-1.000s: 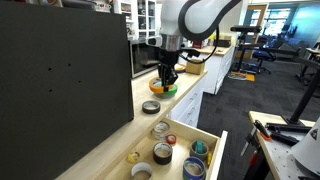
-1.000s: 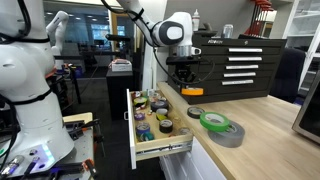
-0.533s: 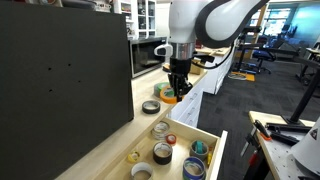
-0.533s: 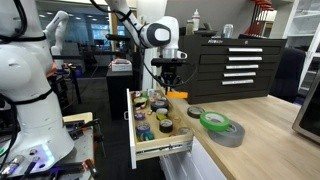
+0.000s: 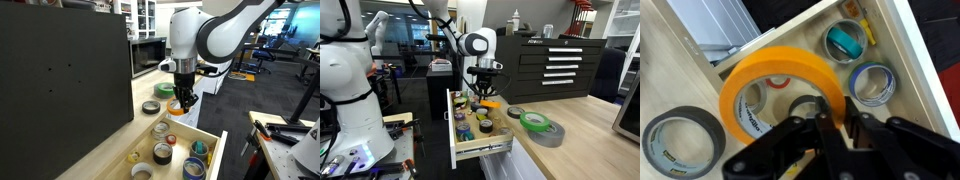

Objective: Put the orange masking tape in the drawer

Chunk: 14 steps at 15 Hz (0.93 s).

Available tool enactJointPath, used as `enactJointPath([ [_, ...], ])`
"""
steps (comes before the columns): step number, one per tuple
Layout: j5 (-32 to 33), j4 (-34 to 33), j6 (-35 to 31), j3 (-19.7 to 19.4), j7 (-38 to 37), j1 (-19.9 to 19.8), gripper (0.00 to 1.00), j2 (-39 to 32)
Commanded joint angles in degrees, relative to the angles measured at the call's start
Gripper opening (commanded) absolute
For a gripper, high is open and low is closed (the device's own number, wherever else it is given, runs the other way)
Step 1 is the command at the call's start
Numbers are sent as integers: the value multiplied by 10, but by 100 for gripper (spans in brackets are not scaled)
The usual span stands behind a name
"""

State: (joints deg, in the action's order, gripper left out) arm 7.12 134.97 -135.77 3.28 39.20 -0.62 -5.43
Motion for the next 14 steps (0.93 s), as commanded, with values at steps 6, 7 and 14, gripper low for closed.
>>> enactJointPath([
  [6,-6,-20,-26,13,-4,6,6,-93],
  [7,-9,-24,-27,15,-2,4,6,-103],
  [14,-2,-50,-37,11,-16,-5,6,-177],
])
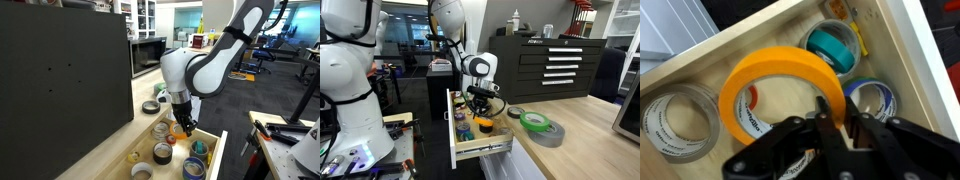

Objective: Put the orange masking tape in the drawer

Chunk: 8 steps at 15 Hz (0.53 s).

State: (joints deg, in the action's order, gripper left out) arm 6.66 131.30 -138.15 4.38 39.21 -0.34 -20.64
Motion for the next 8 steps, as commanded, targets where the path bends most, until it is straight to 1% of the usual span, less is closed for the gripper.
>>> enactJointPath([
  [1,8,-25,-18,-4,-21,-9,6,-37],
  [7,12,-63,-54,-11,-28,-23,6,-88],
  [8,13,-31,-78,-10,-31,-25,6,-79],
])
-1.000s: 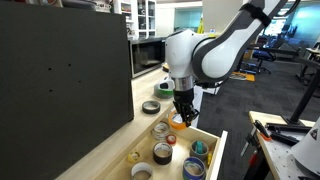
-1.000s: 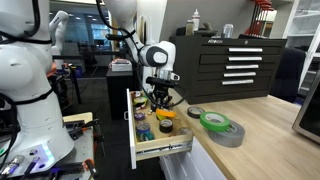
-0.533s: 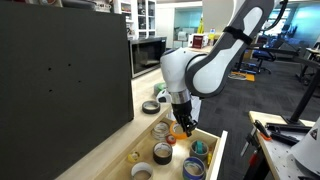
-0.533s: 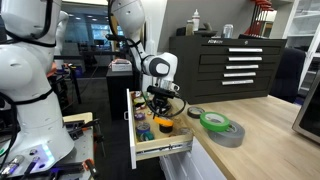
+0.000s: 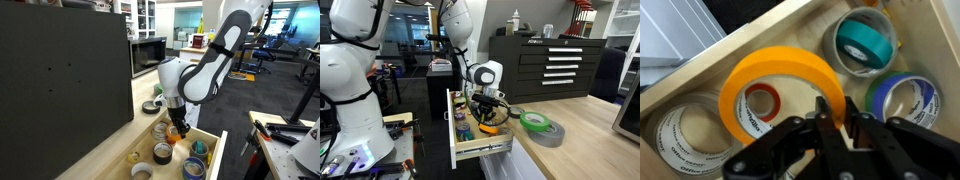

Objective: Put the orange masking tape in the drawer

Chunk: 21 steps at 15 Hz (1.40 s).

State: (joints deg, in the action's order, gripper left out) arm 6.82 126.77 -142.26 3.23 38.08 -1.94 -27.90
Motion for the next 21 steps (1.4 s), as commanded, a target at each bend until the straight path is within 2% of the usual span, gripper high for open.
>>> enactJointPath([
  [1,9,16,-43,3,-18,-13,38,-10],
  [10,-13,85,-96,24,1,-50,95,35],
  [11,-19,93,-98,30,3,-57,99,47],
  [16,-37,122,-69,31,-3,-61,100,119],
  [21,-34,132,-26,7,-40,-44,100,198],
])
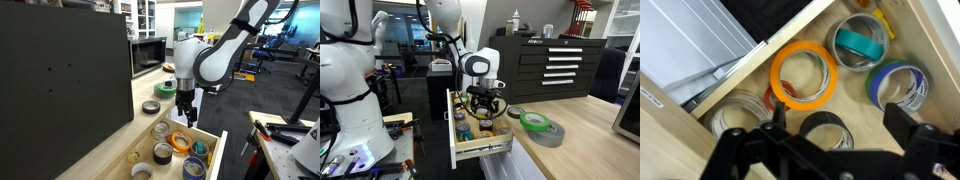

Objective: Put the orange masking tape in the drawer

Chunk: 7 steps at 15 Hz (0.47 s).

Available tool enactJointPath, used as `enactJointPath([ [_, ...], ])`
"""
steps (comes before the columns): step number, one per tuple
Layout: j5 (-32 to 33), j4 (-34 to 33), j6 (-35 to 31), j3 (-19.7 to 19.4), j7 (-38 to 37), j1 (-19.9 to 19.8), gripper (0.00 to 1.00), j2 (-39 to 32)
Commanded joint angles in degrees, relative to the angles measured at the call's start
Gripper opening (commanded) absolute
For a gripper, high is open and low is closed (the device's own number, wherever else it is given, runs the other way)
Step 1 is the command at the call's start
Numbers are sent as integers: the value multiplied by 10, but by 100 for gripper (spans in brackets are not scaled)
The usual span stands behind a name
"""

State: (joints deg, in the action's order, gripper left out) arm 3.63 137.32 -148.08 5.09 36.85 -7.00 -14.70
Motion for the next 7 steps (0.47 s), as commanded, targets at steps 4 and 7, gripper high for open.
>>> enactJointPath([
  [4,0,2,43,-22,-30,14,100,59],
  [7,0,2,46,-23,-32,16,100,64],
])
